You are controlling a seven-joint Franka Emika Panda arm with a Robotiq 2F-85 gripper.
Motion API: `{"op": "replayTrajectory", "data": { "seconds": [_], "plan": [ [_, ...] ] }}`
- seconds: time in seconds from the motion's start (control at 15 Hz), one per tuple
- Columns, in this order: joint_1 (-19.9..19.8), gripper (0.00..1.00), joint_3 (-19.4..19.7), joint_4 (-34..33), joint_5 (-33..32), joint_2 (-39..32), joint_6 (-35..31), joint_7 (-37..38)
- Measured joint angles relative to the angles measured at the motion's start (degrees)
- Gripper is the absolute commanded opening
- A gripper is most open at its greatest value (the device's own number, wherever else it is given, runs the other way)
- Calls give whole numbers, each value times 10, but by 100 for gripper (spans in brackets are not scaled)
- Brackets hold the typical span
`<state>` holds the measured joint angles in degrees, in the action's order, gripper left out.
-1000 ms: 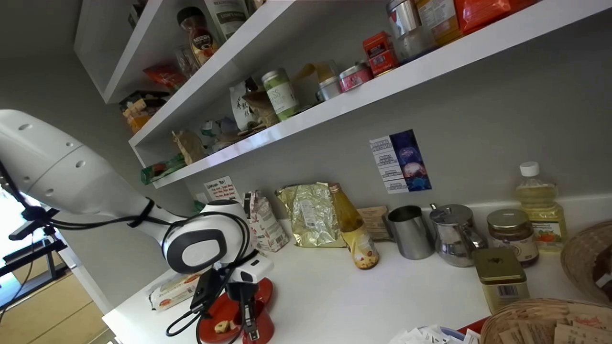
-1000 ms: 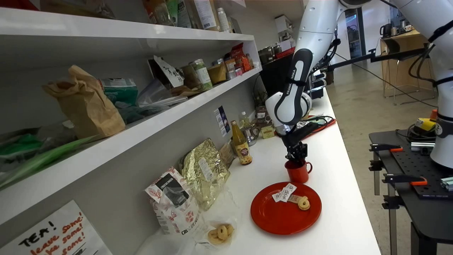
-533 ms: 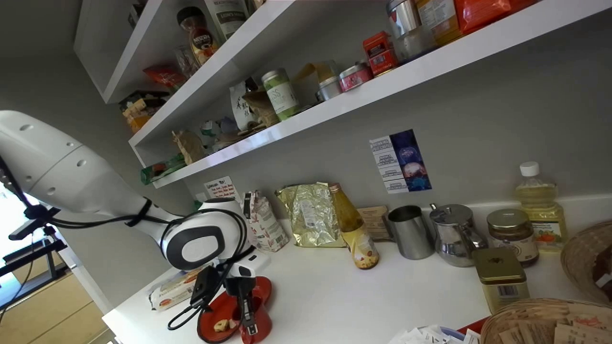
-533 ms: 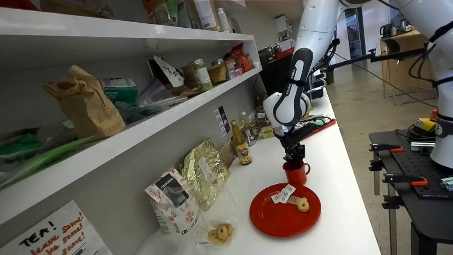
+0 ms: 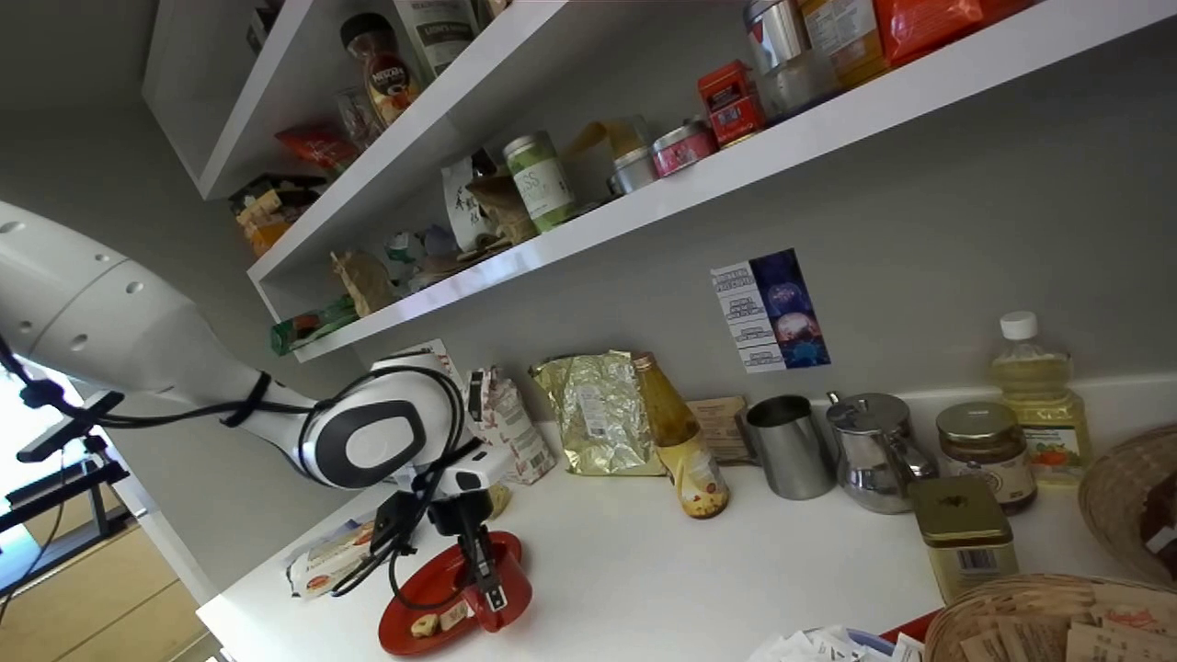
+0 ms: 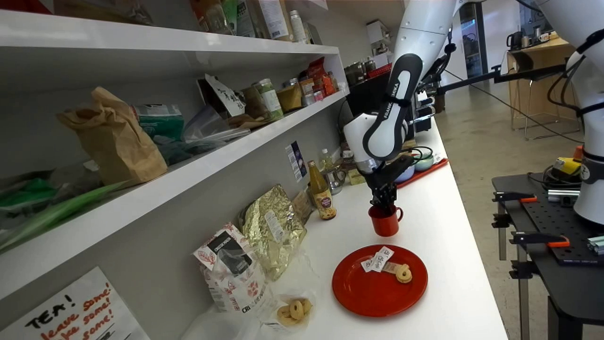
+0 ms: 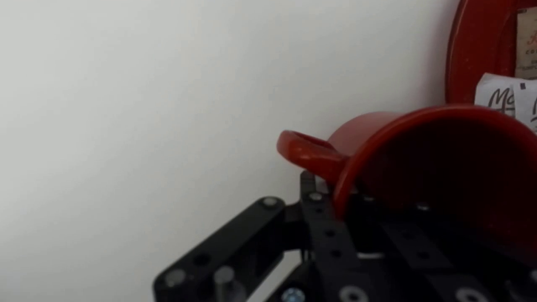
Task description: Put the red mug on the red plate.
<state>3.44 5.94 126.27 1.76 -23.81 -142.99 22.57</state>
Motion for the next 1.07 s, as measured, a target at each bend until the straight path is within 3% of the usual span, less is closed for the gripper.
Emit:
{"op": "replayTrajectory", "data": {
  "seconds": [0.27, 0.6, 1.07],
  "plan": [
    [6, 1, -1, -2, -10, 29, 0, 1],
    [10, 1, -50, -14, 30, 56, 0, 1],
    [59, 1, -97, -46, 43, 54, 2, 3]
  ]
}}
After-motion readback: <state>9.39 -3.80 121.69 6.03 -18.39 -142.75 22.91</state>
